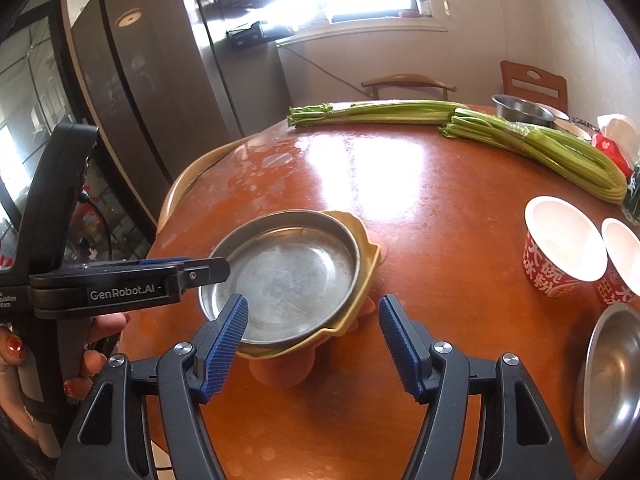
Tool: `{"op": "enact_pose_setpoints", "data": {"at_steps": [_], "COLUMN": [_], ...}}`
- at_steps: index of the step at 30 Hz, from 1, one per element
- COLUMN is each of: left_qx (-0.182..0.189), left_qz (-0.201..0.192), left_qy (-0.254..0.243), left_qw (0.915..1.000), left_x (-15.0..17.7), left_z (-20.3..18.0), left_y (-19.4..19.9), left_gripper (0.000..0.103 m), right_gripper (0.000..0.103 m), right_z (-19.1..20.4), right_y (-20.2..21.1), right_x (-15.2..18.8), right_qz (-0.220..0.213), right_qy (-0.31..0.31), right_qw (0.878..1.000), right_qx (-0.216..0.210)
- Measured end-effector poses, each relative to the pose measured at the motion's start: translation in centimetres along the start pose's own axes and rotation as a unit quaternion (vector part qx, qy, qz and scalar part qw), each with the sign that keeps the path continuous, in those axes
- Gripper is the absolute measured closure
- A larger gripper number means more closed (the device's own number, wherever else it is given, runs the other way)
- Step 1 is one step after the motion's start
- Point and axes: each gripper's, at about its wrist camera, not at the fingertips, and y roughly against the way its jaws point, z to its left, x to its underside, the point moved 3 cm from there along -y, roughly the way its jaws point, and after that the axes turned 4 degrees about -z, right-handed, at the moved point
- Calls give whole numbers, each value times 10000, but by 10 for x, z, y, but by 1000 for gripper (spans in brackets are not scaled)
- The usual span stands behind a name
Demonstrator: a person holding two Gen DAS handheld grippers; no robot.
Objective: Organize plates and bowls
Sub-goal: 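Withdraw the left gripper from the plate stack toward the steel bowl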
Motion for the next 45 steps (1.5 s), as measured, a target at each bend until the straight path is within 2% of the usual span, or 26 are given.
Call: {"op": "enact_pose_setpoints", "data": {"at_steps": [10, 17, 22, 25, 34, 45], "left_qx": [111, 283, 327, 214, 365, 194], "left_qz": [-130, -189, -44, -13, 108, 96], "left_qy": [814, 1121, 1056, 998, 927, 727], "left_qw": [9965, 9931, 9939, 9948, 9950, 9971], "left_x": [23, 27, 30, 29, 25, 6], "left_z": [15, 12, -2, -9, -26, -45], "left_y": [-2, -10, -23, -28, -43, -60], "left_gripper": [49, 49, 48, 46, 45, 45], "right_gripper": [30, 30, 30, 30, 30, 30], "right_z": [-16, -17, -20, -22, -32, -53], "right_y": [6, -6, -15, -20, -36, -48], "right_x": [5, 13, 16, 16, 15, 6], "right_qz": [116, 381, 483, 526, 635, 592], "right_qy": [-244, -322, -380, -415, -509, -607], "right_qw": [9990, 9974, 9966, 9959, 9944, 9943], "right_qx": [-353, -515, -543, -604, -670, -638]}}
